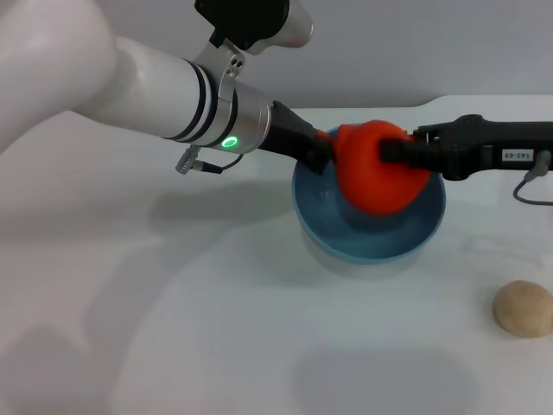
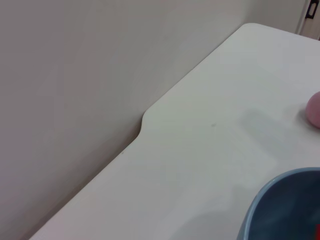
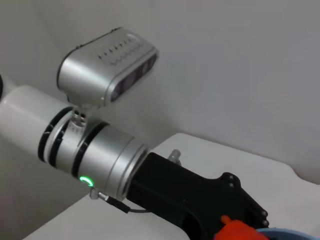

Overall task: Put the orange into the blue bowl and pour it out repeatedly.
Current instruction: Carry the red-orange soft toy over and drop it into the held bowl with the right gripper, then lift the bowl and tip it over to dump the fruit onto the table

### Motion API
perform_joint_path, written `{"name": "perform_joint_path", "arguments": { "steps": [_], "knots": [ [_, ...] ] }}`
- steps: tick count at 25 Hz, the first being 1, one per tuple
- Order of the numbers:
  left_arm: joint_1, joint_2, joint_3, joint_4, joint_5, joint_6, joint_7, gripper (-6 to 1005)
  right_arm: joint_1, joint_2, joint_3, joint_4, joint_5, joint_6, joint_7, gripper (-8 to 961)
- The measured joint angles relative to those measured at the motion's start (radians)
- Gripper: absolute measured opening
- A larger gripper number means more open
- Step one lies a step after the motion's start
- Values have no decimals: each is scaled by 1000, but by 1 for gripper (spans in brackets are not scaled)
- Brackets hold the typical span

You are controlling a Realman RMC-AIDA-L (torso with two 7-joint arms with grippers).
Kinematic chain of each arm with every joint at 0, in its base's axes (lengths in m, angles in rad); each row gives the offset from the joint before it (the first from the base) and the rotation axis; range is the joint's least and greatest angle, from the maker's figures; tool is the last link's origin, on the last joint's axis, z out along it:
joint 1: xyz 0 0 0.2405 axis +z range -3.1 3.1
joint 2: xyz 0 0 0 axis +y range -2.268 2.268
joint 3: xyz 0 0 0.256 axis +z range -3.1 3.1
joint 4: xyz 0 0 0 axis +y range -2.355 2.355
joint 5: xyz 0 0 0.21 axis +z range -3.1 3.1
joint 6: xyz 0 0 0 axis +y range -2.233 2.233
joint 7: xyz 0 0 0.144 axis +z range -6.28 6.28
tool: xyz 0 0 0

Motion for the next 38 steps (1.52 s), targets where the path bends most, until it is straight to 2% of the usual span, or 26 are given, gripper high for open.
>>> {"name": "perform_joint_path", "arguments": {
  "steps": [6, 15, 17, 19, 20, 22, 25, 29, 31, 32, 35, 38],
  "knots": [
    [5, 0, 0, 0, 1, -5, -1, -1, 0, 0, -1, 0, -1, 3, -2, 75],
    [5, 0, 0, -1, 1, -2, -1, -2, -16, -9, 54, -9, 10, -1, -49, 414],
    [4, 0, 0, -1, 1, -1, -2, -2, -24, -18, 94, -14, 25, -19, -65, 491],
    [3, 0, 0, -1, 1, -3, -2, -1, -33, -37, 138, -10, 56, -31, -80, 527],
    [2, 0, 0, -2, 4, -9, -2, -1, -42, -49, 165, -8, 80, -31, -88, 527],
    [2, 0, 1, -3, 10, -30, 1, -1, -73, -60, 215, -8, 131, -24, -132, 526],
    [2, 0, 10, 8, 14, -70, 22, -1, -131, -44, 284, -12, 180, 26, -266, 526],
    [-1, -1, 33, 55, 83, -146, 48, -1, -201, 3, 360, 18, 204, 151, -456, 525],
    [-7, -2, 76, 81, 140, -210, 53, -2, -224, 6, 375, 82, 254, 194, -522, 524],
    [-10, -2, 99, 92, 165, -239, 54, -2, -242, 2, 386, 161, 308, 211, -573, 524],
    [-12, -4, 165, 131, 255, -295, 53, -2, -256, 0, 405, 213, 333, 214, -603, 523],
    [-4, -7, 270, 157, 371, -382, 52, -2, -265, 1, 430, 260, 338, 214, -634, 523]
  ]
}}
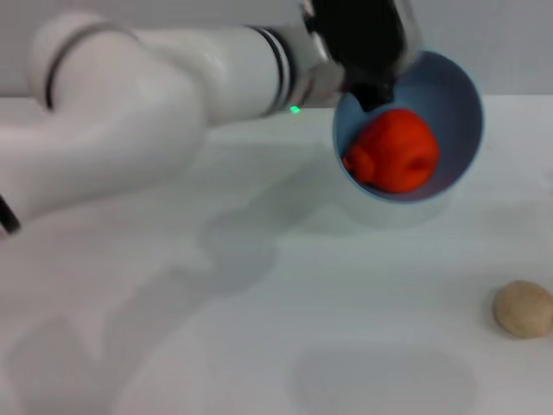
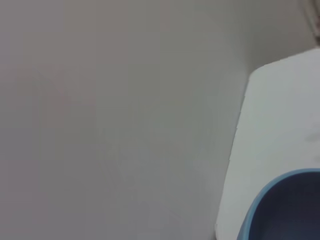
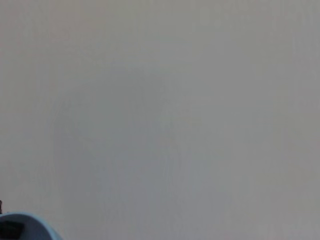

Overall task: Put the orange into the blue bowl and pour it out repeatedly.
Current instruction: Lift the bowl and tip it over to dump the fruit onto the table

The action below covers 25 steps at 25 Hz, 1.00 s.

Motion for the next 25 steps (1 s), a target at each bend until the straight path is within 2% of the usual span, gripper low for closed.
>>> {"name": "perform_joint_path", "arguments": {
  "steps": [2, 3, 5, 7, 10, 15, 20, 25],
  "knots": [
    [24, -1, 74, 14, 98, -80, 2, -2, -4, 1, 8, 17, 1, -3, -11, 522],
    [24, -1, 74, 14, 98, -80, 2, -2, -5, 1, 10, 24, 2, -5, -13, 522],
    [70, -4, 163, 46, 235, -167, 6, -2, -5, 0, 10, 36, 5, -5, -14, 522],
    [107, -5, 213, 76, 286, -217, 45, -1, -5, -1, 11, 44, 7, -6, -18, 521],
    [144, -4, 244, 84, 288, -297, 151, -1, -5, 0, 11, 51, 8, -7, -26, 520],
    [227, -5, 307, 77, 289, -491, 437, -2, -1, 0, 8, 66, 9, -1, -28, 519],
    [270, -5, 359, 44, 290, -669, 590, -2, 0, 1, 10, 69, 10, -4, -29, 518],
    [291, -6, 407, 13, 286, -704, 692, -2, 3, 0, 5, 70, 11, -7, -28, 517]
  ]
}}
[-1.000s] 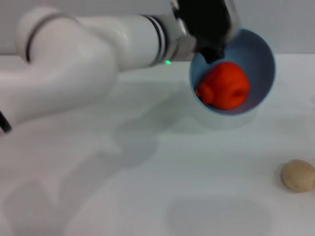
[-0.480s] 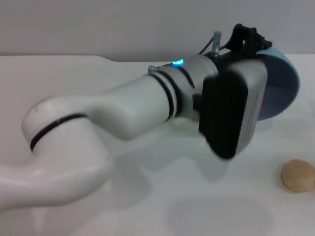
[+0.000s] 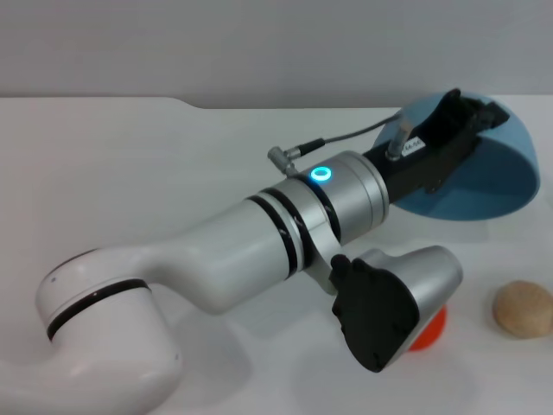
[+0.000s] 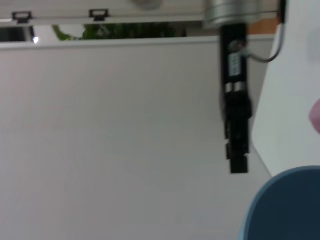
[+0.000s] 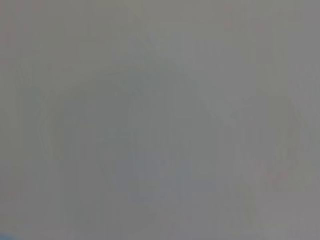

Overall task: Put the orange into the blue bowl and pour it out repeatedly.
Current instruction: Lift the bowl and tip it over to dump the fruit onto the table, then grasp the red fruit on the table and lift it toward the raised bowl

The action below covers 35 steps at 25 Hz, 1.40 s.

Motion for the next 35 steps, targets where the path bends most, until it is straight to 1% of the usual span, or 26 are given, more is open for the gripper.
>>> {"name": "perform_joint_path", "arguments": {
  "steps": [3, 5, 6, 7, 8, 10, 11, 12, 13, 14, 15, 16, 17, 18, 19, 20, 21, 23, 25, 27, 29, 32, 35],
  "knots": [
    [3, 0, -6, 1, -45, -1, -3, -2, 2, 0, 0, 0, 0, 1, 0, 516],
    [2, 0, -27, 10, -156, -1, -19, -2, 2, 1, 3, 0, 0, 4, 0, 516],
    [-3, -1, -65, 25, -313, 3, -34, -2, 1, 0, 5, -1, 0, 1, 19, 516],
    [-3, -1, -65, 25, -313, 3, -34, -2, -2, -1, 4, -7, -1, 0, 50, 516],
    [-10, -1, -110, 39, -456, 26, -43, -2, -2, -1, 4, -7, -1, 0, 50, 515],
    [-22, 0, -183, 53, -628, 87, -53, -2, -9, -9, -7, -31, -18, -6, 141, 515],
    [-30, 1, -235, 56, -716, 134, -60, -2, -12, -17, -13, -51, -41, -16, 203, 515],
    [-47, 5, -307, 47, -809, 215, -76, -2, -14, -24, -17, -73, -75, -34, 263, 514],
    [-55, 5, -334, 36, -835, 249, -86, -2, -15, -32, -19, -100, -111, -60, 317, 514],
    [-75, 7, -392, 12, -885, 315, -112, -2, -15, -39, -19, -129, -143, -89, 359, 514],
    [-93, 8, -447, -19, -904, 380, -152, -1, -15, -42, -20, -153, -170, -115, 394, 514],
    [-129, 10, -540, -83, -911, 489, -250, -1, -7, -48, -22, -217, -244, -174, 466, 514],
    [-151, 12, -579, -122, -907, 535, -300, -1, -1, -50, -23, -233, -272, -191, 488, 513],
    [-151, 12, -579, -122, -907, 535, -300, -1, -1, -50, -23, -233, -272, -191, 488, 513],
    [-165, 13, -603, -148, -904, 563, -328, -1, 23, -57, -32, -263, -353, -232, 534, 513],
    [-194, 15, -640, -198, -890, 616, -375, -1, 23, -57, -32, -263, -353, -232, 534, 513],
    [-210, 16, -664, -224, -877, 655, -405, -1, 41, -60, -41, -273, -405, -249, 563, 512],
    [-240, 16, -715, -267, -848, 735, -472, -1, 76, -63, -56, -277, -483, -259, 612, 512],
    [-266, 16, -767, -297, -820, 814, -542, -1, 108, -61, -71, -274, -536, -260, 641, 512],
    [-278, 17, -796, -308, -804, 864, -581, -1, 136, -55, -103, -262, -565, -262, 654, 511],
    [-279, 17, -802, -309, -803, 888, -603, -1, 160, -50, -163, -243, -581, -259, 677, 511],
    [-279, 17, -799, -319, -802, 904, -623, -1, 201, -38, -242, -201, -603, -240, 723, 510],
    [-274, 15, -793, -321, -801, 902, -625, -1, 238, -23, -283, -151, -638, -195, 730, 509]
  ]
}}
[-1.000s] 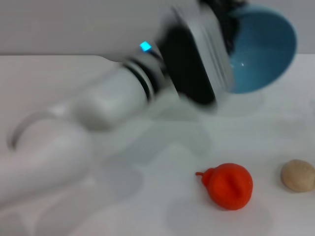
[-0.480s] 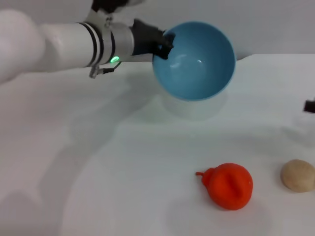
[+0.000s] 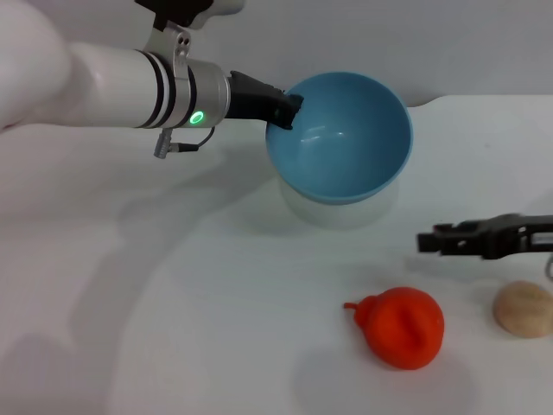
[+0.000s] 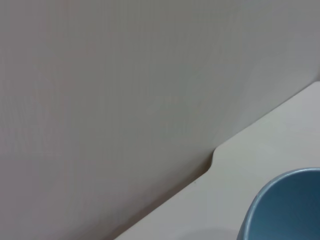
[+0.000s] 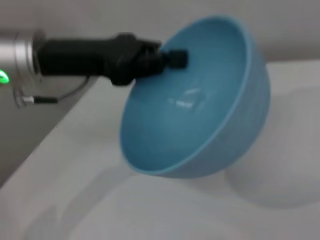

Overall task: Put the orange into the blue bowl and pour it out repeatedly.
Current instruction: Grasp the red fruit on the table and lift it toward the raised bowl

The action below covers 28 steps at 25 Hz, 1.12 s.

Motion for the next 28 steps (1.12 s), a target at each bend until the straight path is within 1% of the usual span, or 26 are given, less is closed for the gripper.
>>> {"name": "perform_joint_path", "arguments": {
  "steps": [2, 5, 6, 7, 9, 11, 15, 19, 28],
  "knots": [
    [2, -1, 0, 2, 0, -3, -1, -1, 20, 10, -26, 27, -30, 41, -2, 509],
    [0, -1, 0, -7, 0, -10, -2, -1, 44, 16, -62, 72, -51, 69, 2, 508],
    [-1, -1, 0, -10, 0, -10, -3, -1, 55, 19, -92, 104, -54, 87, 5, 508],
    [-1, -1, 0, -10, 0, -11, -3, -1, 55, 19, -92, 104, -54, 87, 5, 508],
    [-1, -1, 0, -10, 0, -15, -3, -1, 60, 20, -128, 125, -55, 103, 9, 507],
    [-1, -1, 0, -10, 0, -16, -3, -1, 64, 22, -190, 139, -57, 119, 41, 507],
    [-1, -2, 3, -11, -1, -34, -1, -1, 61, 22, -225, 141, -64, 130, 63, 506],
    [4, -2, 11, -11, -1, -45, -3, -2, 58, 22, -240, 135, -63, 113, 43, 505],
    [5, -2, 12, -12, -1, -44, -4, -2, 54, 23, -241, 104, -59, 92, 34, 246]
  ]
}}
